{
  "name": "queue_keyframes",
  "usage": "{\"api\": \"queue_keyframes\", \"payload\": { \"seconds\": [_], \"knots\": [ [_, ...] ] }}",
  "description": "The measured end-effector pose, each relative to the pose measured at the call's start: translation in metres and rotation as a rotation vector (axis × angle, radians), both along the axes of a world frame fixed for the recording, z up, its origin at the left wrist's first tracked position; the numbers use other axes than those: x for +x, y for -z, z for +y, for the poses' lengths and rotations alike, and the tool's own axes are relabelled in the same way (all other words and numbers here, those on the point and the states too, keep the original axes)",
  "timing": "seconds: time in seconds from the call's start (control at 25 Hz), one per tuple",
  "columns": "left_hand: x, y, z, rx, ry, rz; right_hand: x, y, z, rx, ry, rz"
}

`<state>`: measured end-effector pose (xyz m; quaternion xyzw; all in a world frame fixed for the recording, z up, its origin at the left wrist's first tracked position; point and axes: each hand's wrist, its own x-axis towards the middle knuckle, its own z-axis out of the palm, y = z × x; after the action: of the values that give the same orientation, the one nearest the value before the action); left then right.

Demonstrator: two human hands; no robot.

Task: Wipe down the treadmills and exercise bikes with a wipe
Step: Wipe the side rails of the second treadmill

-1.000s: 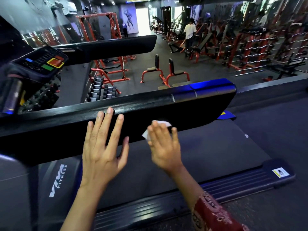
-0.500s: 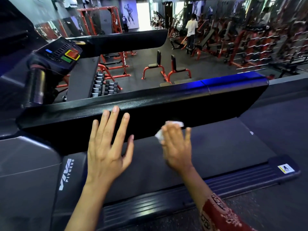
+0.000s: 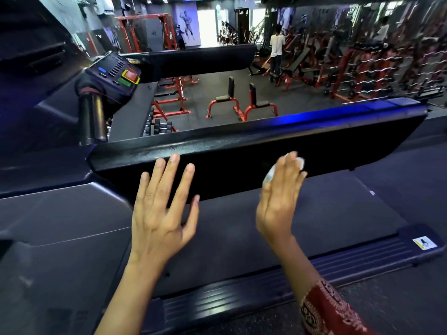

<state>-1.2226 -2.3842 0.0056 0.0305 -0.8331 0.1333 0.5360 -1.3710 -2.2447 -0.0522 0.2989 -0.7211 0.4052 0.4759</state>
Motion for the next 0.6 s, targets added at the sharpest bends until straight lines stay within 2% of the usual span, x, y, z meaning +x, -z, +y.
{"api": "queue_keyframes", "payload": {
  "seconds": [0.08, 0.12, 0.28, 0.44, 0.6],
  "knots": [
    [0.003, 0.0, -0.005, 0.0, 0.017, -0.006, 0.015, -0.028, -0.019, -0.178, -0.066, -0.158],
    [0.004, 0.0, -0.006, -0.001, 0.023, -0.003, 0.026, -0.034, -0.031, -0.162, -0.101, -0.135],
    [0.006, -0.001, -0.011, -0.014, 0.048, -0.009, 0.023, 0.004, -0.031, 0.281, -0.128, 0.298],
    [0.005, 0.004, -0.008, 0.016, 0.05, 0.0, 0.024, 0.022, -0.02, 0.163, -0.095, 0.169],
    [-0.003, 0.004, -0.002, 0.025, 0.056, -0.002, 0.025, -0.017, -0.033, 0.286, -0.144, 0.373]
  ]
}}
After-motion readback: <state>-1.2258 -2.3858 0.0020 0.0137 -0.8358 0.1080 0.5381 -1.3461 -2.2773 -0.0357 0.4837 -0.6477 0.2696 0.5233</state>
